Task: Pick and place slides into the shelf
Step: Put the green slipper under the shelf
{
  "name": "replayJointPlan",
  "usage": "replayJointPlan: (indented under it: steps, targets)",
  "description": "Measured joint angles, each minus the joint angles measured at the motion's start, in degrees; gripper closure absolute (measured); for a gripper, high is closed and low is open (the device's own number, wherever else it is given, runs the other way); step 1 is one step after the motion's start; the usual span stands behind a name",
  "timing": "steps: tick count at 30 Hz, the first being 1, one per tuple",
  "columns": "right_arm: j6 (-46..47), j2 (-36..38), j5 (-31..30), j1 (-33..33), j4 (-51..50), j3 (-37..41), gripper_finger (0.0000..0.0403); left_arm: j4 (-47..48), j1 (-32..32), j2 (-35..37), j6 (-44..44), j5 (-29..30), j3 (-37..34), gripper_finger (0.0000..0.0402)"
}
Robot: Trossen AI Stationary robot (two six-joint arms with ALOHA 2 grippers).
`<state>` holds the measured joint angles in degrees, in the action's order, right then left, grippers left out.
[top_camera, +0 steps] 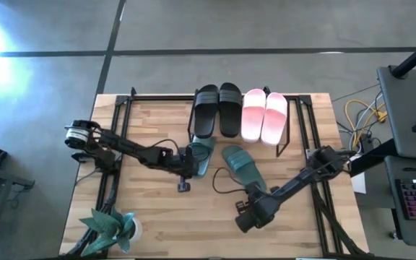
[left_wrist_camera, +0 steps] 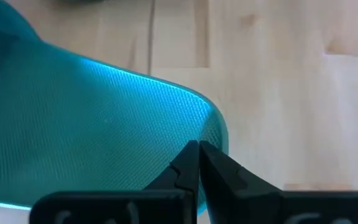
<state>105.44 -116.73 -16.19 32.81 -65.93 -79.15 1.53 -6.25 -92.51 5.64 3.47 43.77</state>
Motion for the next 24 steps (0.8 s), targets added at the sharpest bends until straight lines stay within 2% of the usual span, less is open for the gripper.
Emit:
replayJointPlan:
  steps: [3,8,12,15,20,22,24]
  targets:
    - [-3.78,-0.14,-0.59,-1.01,-0.01,-0.88,0.0392,-0.04,-1.01,0.00,0.16,0.07,0.00,0.0402]
    - [-8.59,-0.44,-10.10,-3.57,5.64,-1.95,0.0392,-0.12,-2.37,0.02,0.62,0.02,0.27,0.0402]
    - [-12.18,-0.44,-10.79,-5.32,7.65,-3.78,0.0392,-0.12,-2.57,0.12,1.52,0.48,0.28,0.0402]
    - [-13.11,-0.17,-14.19,-5.43,6.62,-5.57,0.0392,-0.08,-2.60,0.13,1.32,3.13,0.26,0.0402]
    - [-12.15,2.54,-17.64,-3.39,-1.22,-10.30,0.0392,-0.51,-2.48,1.02,1.22,5.54,0.35,0.0402]
    - [-8.17,3.80,-20.48,-1.43,-6.29,-12.00,0.0392,-0.33,-2.48,2.45,1.15,5.91,0.35,0.0402]
    - [-0.63,5.02,-20.60,-0.13,-13.39,-12.70,0.0392,-1.54,-2.48,3.68,1.04,6.18,0.57,0.0402]
